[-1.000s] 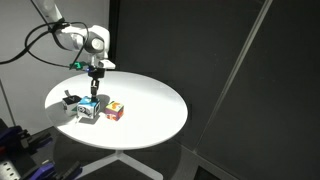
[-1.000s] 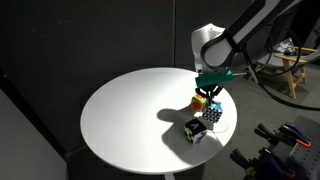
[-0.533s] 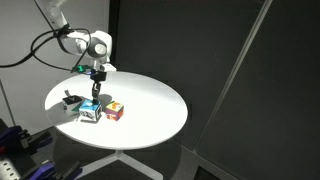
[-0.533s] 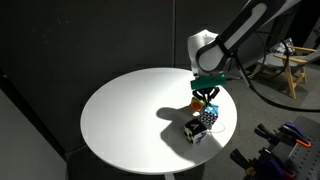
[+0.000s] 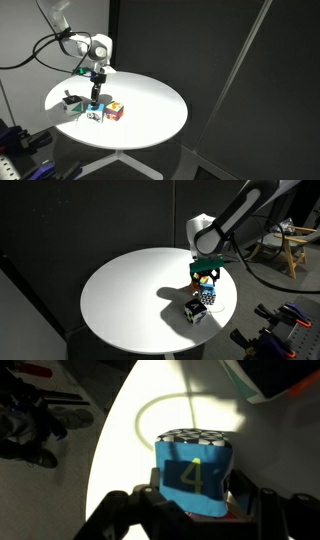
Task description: Pick up the block with a number image and move it to the right of the table and then pick it up again and move it back to its original position
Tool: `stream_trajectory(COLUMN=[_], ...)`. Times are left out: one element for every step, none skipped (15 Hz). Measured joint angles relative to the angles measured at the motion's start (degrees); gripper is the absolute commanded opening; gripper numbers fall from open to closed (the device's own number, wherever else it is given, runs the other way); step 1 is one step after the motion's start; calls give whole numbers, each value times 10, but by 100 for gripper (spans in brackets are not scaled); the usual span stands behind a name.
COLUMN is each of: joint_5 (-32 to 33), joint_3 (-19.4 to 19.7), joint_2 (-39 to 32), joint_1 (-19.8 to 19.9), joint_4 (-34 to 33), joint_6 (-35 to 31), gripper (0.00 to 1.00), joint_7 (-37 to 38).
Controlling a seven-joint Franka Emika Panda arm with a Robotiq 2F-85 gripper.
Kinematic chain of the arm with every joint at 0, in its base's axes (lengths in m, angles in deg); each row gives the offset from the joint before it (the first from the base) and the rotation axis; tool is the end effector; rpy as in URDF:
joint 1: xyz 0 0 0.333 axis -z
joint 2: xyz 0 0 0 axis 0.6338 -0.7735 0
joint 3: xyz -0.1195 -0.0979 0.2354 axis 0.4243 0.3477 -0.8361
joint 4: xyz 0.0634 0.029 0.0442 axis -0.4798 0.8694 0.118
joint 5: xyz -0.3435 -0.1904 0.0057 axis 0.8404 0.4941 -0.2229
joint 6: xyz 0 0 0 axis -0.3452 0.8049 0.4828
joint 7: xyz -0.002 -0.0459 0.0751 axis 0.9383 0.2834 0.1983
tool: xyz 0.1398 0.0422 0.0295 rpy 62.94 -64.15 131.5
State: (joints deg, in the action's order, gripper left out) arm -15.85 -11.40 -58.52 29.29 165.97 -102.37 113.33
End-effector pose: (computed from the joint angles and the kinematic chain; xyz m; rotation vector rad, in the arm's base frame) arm 0.5107 0.0733 0.1085 2.6594 -1.1349 -0.2743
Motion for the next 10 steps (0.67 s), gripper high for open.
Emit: stream_trajectory(joint_5=[2, 3, 7, 15, 24, 33, 44, 53, 60, 66], joint_3=[0, 0, 0, 0, 0, 0, 0, -1, -1, -1], joint_2=[0, 0, 0, 1, 2, 4, 7, 13, 20, 28], joint_1=[-1, -3, -5, -7, -9, -11, -13, -14, -15, -15], joint_4=[0, 0, 1, 2, 3, 6, 11, 19, 27, 37], joint_6=[0, 0, 0, 0, -1, -2, -6, -11, -18, -24], gripper=[100, 100, 100, 100, 100, 100, 100, 100, 100, 100], joint_7=[-5, -14, -25, -38, -52, -70, -89, -109, -128, -148])
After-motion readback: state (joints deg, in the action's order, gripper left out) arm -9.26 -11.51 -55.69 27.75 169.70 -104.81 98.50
